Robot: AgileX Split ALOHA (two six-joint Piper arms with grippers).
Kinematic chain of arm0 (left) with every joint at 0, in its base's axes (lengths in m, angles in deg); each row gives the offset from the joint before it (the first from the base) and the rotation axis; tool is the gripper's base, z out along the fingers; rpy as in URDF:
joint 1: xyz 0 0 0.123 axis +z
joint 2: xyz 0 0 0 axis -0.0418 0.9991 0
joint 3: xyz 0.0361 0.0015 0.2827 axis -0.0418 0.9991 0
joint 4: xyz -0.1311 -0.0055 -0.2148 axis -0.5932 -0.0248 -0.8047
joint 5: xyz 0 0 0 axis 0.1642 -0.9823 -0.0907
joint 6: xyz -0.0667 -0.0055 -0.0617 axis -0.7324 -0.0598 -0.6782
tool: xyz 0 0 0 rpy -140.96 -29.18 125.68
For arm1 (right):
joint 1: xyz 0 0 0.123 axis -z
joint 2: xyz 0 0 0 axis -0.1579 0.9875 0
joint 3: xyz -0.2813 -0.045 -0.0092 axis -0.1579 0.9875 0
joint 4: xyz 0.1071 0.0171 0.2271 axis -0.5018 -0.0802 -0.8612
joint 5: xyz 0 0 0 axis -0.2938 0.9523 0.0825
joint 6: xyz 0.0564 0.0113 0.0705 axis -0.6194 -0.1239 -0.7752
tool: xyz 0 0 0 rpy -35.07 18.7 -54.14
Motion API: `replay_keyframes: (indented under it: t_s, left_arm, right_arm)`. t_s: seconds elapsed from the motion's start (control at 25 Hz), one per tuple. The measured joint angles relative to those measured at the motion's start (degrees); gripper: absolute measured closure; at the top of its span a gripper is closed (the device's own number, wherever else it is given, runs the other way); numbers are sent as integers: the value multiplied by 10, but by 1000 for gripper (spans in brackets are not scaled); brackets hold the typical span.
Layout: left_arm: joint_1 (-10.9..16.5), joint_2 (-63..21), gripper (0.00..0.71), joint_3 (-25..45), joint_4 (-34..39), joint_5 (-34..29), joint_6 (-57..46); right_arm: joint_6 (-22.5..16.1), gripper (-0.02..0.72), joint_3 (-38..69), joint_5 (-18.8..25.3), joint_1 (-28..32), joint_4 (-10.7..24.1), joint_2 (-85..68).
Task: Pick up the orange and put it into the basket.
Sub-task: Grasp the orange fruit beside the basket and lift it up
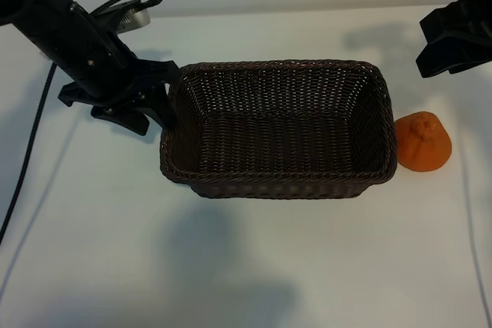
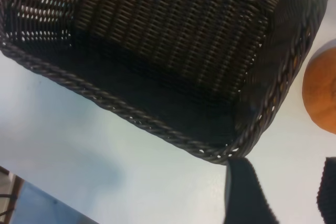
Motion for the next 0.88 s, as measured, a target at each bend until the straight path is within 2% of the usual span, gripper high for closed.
replay_keyframes:
  t_s: [0.4, 0.88]
  left_arm:
    - [0, -68, 243, 0, 17, -52, 5]
    - [0, -161, 243, -1, 12, -53, 38]
  right_arm:
    - [0, 341, 0, 0, 0, 0, 0]
    - [0, 341, 0, 0, 0, 0, 0]
